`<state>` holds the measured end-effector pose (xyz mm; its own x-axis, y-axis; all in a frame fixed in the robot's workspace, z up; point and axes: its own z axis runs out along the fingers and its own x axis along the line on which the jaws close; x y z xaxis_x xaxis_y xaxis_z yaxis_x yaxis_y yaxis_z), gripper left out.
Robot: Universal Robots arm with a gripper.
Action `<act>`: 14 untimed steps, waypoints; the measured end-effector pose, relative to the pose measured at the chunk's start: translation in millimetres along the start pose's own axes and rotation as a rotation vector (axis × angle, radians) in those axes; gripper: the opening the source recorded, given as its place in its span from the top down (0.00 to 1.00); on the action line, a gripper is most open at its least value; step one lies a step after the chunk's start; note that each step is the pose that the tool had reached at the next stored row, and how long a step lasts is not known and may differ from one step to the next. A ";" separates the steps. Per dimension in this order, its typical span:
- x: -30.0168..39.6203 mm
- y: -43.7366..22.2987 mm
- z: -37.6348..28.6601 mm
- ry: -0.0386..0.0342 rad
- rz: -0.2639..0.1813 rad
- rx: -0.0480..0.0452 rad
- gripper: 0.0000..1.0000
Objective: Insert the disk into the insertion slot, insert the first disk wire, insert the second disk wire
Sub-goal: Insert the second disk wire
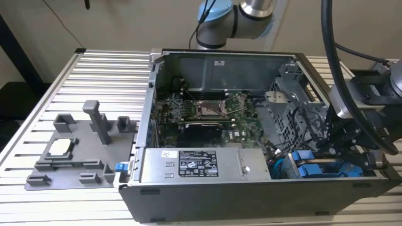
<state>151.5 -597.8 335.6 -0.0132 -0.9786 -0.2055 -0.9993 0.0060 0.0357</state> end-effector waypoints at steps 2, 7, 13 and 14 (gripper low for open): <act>0.2 0.0 0.9 0.0001 0.000 0.0000 0.84; 0.7 -0.1 3.5 0.0011 0.000 0.0001 0.84; 0.9 -0.2 4.2 0.0009 0.000 -0.0004 0.70; 0.9 -0.1 4.2 0.0008 0.000 -0.0010 0.70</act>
<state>151.5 -597.7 331.4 -0.0136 -0.9787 -0.2047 -0.9993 0.0062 0.0367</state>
